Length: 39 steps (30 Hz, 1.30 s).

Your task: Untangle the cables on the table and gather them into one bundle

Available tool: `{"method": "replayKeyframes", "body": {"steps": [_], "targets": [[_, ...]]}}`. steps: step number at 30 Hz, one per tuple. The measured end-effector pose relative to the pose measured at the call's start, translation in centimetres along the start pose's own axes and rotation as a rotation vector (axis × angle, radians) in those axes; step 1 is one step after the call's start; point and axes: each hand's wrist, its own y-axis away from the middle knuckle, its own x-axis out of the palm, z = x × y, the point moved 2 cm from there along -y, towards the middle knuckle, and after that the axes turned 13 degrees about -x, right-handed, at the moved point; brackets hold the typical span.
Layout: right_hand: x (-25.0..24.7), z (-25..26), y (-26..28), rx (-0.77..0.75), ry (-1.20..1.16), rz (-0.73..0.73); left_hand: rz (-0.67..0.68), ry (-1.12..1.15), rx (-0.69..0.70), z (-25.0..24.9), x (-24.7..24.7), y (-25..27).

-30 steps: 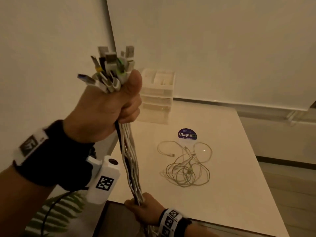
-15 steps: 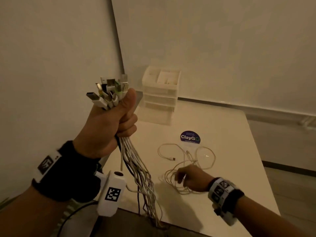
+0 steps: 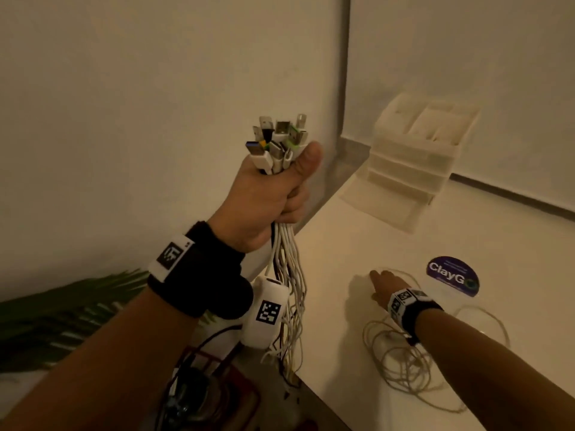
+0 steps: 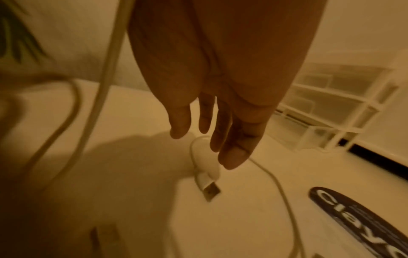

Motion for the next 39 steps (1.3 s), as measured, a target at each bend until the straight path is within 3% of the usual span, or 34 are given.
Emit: {"method": "replayKeyframes", "body": {"steps": [6,9,14,16,23,25,27,32,36,39], "targets": [[2.6,0.9,0.4,0.006,-0.066,0.132,-0.086,-0.004,0.001,0.1,-0.8,-0.8],[1.7,1.0,2.3,-0.040,-0.123,0.067,-0.103,-0.015,0.005,0.5,-0.5,-1.4],[-6.7,-0.5,7.9,-0.089,-0.301,-0.404,-0.126,0.024,0.001,1.9,0.8,-2.5],[-10.7,-1.0,11.3,-0.130,-0.279,-0.524,-0.117,0.014,0.001,2.4,1.8,-3.3],[-20.3,1.2,22.9,-0.250,0.236,-1.164,-0.010,0.082,-0.005,3.4,6.3,-5.3],[-21.1,2.9,24.7,-0.183,0.200,-1.350,0.034,0.137,-0.015,3.6,7.6,-5.6],[-21.2,4.7,25.4,-0.152,-0.014,-1.450,0.077,0.173,-0.028,3.8,8.7,-5.6],[-20.5,11.0,23.9,-0.311,-0.892,-1.316,0.192,0.270,-0.055,4.2,10.4,-5.2],[-19.0,13.9,22.1,-0.243,-1.122,-1.237,0.307,0.267,-0.032,4.1,9.8,-4.4],[-18.4,14.7,21.5,-0.138,-0.980,-1.195,0.334,0.253,-0.034,3.8,8.9,-4.0]]}}
